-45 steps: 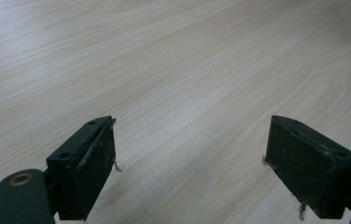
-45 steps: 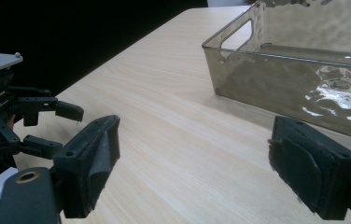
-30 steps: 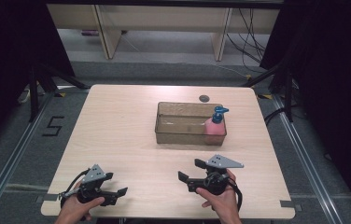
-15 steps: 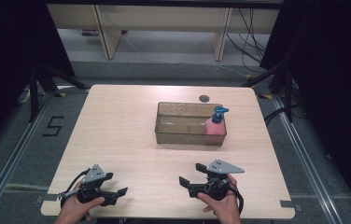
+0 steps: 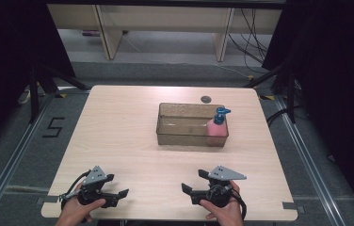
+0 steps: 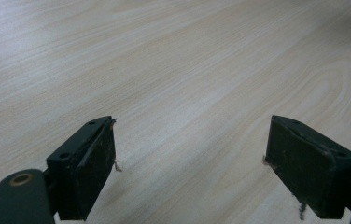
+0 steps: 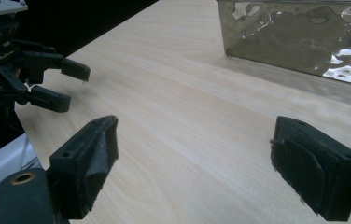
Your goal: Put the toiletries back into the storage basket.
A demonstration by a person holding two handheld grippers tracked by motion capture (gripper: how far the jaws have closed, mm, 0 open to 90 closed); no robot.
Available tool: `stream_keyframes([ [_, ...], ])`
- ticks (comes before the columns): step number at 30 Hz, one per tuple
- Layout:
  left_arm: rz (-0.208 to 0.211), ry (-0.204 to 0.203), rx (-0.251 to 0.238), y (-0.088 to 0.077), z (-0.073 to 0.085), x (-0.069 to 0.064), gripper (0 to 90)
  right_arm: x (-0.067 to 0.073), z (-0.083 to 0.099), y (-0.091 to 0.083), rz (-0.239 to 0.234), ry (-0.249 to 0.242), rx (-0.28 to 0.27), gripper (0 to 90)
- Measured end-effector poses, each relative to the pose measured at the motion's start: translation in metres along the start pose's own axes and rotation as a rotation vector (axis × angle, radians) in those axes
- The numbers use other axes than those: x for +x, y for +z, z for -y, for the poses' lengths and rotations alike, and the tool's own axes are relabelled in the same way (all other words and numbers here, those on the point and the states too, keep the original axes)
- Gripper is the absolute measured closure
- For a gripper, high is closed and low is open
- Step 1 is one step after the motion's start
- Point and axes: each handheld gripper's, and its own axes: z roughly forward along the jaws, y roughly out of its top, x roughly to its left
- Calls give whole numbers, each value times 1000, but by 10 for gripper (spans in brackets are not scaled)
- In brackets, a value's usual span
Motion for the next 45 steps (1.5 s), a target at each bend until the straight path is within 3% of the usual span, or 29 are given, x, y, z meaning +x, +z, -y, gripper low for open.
stream_keyframes([
  [1, 0, 0, 0, 0, 0, 0, 153, -3, 0, 2, 10, -43, -8, 158],
  [3, 0, 0, 0, 0, 0, 0, 153, -5, 1, 0, 14, -61, -4, 158],
  [4, 1, 0, -1, 0, 0, 0, 153, -2, 2, 0, 6, -21, 1, 159],
  [5, 2, -13, -13, 1, 0, -1, 153, -4, 2, -1, 12, -48, 9, 159],
  [7, 2, -12, -12, 1, 0, -1, 153, -2, 4, -2, 14, -10, 26, 159],
  [8, 2, -13, -13, 1, 0, -1, 153, -5, 5, 0, 12, -52, 18, 160],
  [12, 2, -12, -12, 1, 0, -1, 153, -5, 8, 0, 23, -40, 28, 160],
  [13, 2, -12, -12, 1, 0, -1, 153, -1, 9, -1, 25, 8, 37, 160],
  [15, 1, 1, 1, 0, 0, 0, 153, -5, 9, -1, 33, -53, 33, 160],
  [17, 2, -13, -12, 1, 0, -1, 153, -3, 11, -2, 28, -22, 37, 160],
  [18, 1, -2, -3, 0, 0, 0, 153, -6, 11, -3, 33, -48, 33, 160],
  [19, 0, 2, 1, 0, 0, 0, 153, -5, 12, -2, 37, -33, 35, 160],
  [22, -1, 5, 3, 0, 0, 0, 153, -6, 14, -3, 42, -57, 34, 160],
  [23, 0, 6, 5, 0, 0, 0, 153, -4, 15, -4, 40, -41, 37, 160],
  [24, 0, 11, 10, -1, 0, 1, 153, -5, 16, -5, 41, -56, 40, 160],
  [25, 1, 10, 10, 0, 0, 1, 153, -3, 17, -5, 33, -31, 44, 161],
  [26, 2, -8, -7, 1, 0, -1, 153, -3, 17, -6, 47, -55, 40, 161],
  [28, 2, -9, -8, 1, 0, -1, 153, -3, 18, -5, 35, -56, 38, 160],
  [29, 2, -8, -7, 1, 0, -1, 153, -3, 19, -5, 58, -51, 50, 161],
  [32, -1, 11, 9, -1, 0, 1, 153, -2, 20, -7, 38, -47, 49, 161],
  [34, -3, 11, 12, -1, 0, 1, 153, 1, 22, -8, 38, -10, 52, 161],
  [36, 0, 11, 9, 0, 0, 1, 153, -1, 23, -9, 49, -38, 47, 161],
  [37, 0, 11, 10, 0, 0, 1, 153, 0, 24, -9, 58, -25, 51, 161],
  [38, 1, -7, -7, 1, 0, -1, 153, -1, 24, -9, 49, -41, 48, 161],
  [39, 0, 10, 10, 0, 0, 1, 153, 1, 24, -11, 37, -29, 47, 161],
  [40, 0, 12, 11, -1, 0, 1, 153, 4, 25, -13, 50, 17, 65, 162],
  [42, 0, 11, 10, 0, 0, 1, 153, 0, 26, -12, 50, -38, 38, 162],
  [45, 0, -9, -5, 1, 0, -1, 152, 3, 28, -15, 50, 8, 43, 163],
])
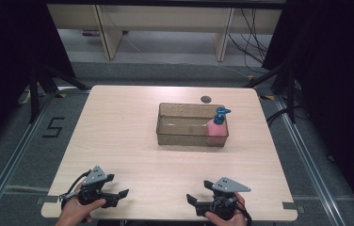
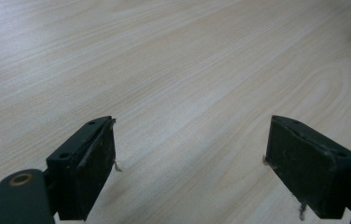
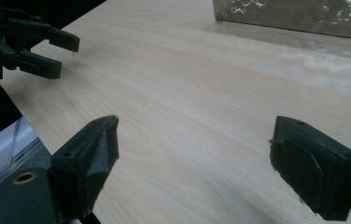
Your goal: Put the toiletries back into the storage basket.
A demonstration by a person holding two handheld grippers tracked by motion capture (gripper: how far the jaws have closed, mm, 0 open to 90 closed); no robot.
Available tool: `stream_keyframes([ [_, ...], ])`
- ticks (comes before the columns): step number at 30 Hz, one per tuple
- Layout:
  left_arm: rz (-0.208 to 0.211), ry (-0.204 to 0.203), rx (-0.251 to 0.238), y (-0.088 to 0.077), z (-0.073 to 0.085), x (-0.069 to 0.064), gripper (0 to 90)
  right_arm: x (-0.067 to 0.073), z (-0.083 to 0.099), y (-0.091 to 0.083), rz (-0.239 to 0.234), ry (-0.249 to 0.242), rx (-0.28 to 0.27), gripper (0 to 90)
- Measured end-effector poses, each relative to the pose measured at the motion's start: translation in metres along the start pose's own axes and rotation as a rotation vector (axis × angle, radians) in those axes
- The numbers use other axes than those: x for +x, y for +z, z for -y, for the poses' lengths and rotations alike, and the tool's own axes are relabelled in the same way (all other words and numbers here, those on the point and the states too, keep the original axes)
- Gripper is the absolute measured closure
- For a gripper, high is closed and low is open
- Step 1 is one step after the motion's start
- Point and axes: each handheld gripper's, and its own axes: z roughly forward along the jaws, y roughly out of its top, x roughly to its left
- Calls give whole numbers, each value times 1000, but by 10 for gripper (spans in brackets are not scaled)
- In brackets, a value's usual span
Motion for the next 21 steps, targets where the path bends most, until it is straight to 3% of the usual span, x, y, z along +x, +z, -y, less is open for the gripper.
stream_keyframes([
  [2, -2, -2, -2, 0, 0, 0, 153, -3, 0, -2, 16, -41, 5, 163],
  [5, -3, -1, -2, 0, 0, 0, 153, -4, 1, -2, -8, -29, -3, 163],
  [7, -5, 18, 14, -1, 0, 1, 153, -2, 2, -3, 8, 0, -9, 163],
  [9, 0, 16, 8, 0, 0, 1, 153, -4, 1, -4, 32, -41, -11, 163],
  [21, -1, 4, 4, 0, 0, 0, 153, -5, 1, -2, 20, -22, -6, 164],
])
